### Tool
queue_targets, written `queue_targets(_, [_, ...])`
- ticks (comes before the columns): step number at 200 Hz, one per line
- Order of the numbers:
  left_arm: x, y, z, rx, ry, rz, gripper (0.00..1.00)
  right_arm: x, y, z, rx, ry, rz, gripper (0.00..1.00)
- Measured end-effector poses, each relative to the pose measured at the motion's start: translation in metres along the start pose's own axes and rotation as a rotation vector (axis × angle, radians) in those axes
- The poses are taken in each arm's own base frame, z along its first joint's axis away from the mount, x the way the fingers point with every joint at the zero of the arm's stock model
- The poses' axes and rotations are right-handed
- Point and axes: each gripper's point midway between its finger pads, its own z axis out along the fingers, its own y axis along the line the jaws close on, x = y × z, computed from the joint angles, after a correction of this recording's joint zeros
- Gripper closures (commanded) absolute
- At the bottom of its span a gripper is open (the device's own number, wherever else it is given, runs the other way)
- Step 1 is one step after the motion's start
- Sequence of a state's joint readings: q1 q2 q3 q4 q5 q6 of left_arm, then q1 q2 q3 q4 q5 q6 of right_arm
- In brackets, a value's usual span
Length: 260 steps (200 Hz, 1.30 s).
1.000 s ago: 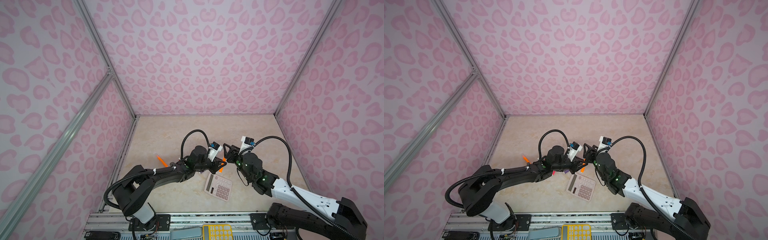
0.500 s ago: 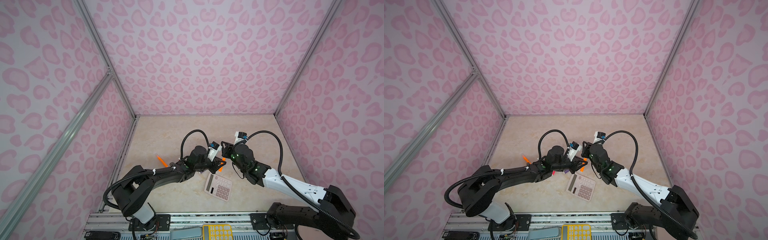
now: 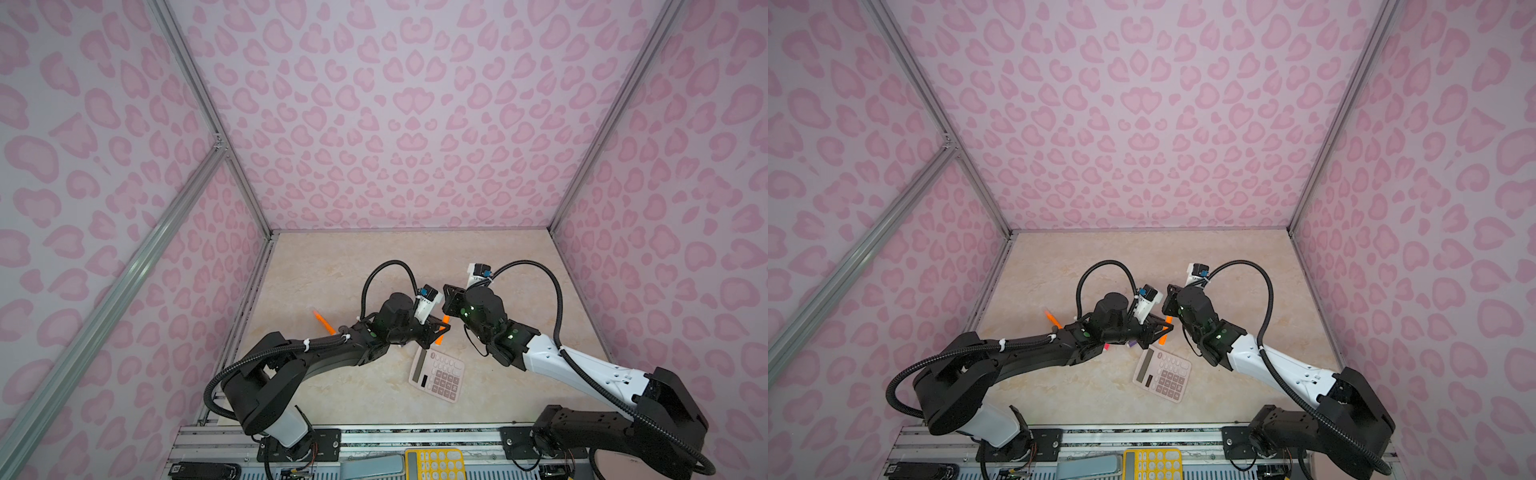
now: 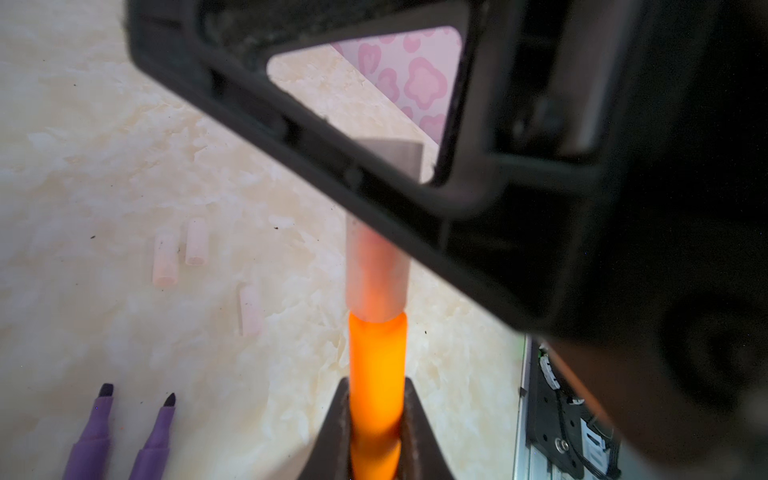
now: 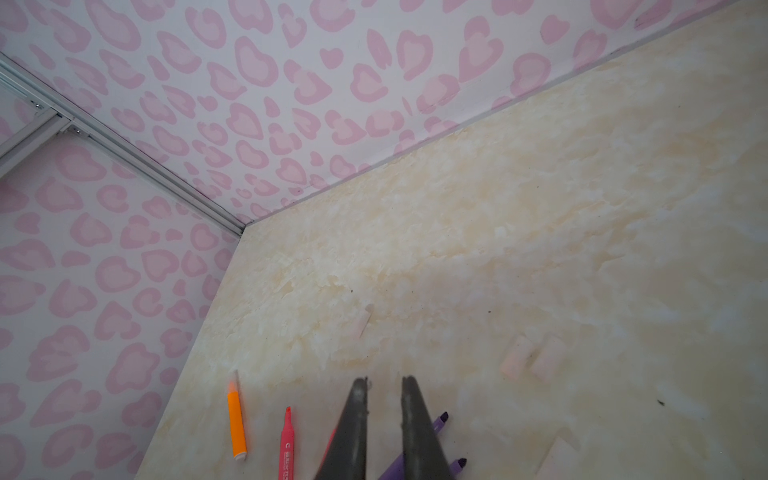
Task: Insert the pens into the pen caps
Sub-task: 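Open the right gripper and draw it back from the capped highlighter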
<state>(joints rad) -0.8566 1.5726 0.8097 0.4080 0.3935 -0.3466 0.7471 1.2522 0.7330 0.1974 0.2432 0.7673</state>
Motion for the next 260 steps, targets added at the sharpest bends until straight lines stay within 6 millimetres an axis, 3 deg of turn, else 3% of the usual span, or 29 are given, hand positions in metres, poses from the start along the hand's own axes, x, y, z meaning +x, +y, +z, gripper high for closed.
queue_targets(24, [0.005,0.003,0.000,-0.012,0.024,-0.013,0.97,0.008,-0.002,0.003,0.009,0.020,-0.009,1.00])
queue_targets(69, [-0.001,0.007,-0.001,-0.044,0.019,0.005,0.97,0.004,-0.001,0.001,0.071,0.035,-0.035,1.00])
queue_targets(154, [0.017,0.015,-0.008,-0.064,0.109,-0.013,0.96,0.032,-0.002,-0.005,0.121,-0.005,-0.034,1.00])
queue_targets(198, [0.011,0.006,-0.020,-0.017,0.104,-0.017,0.96,0.027,0.000,-0.017,0.062,-0.097,0.092,1.00])
queue_targets(246, [0.008,0.005,-0.025,-0.010,0.104,-0.022,0.96,0.024,0.006,-0.019,0.056,-0.122,0.102,1.00])
queue_targets(260, [0.004,0.003,-0.027,-0.006,0.092,-0.015,0.96,0.018,0.007,-0.023,0.058,-0.137,0.108,0.83])
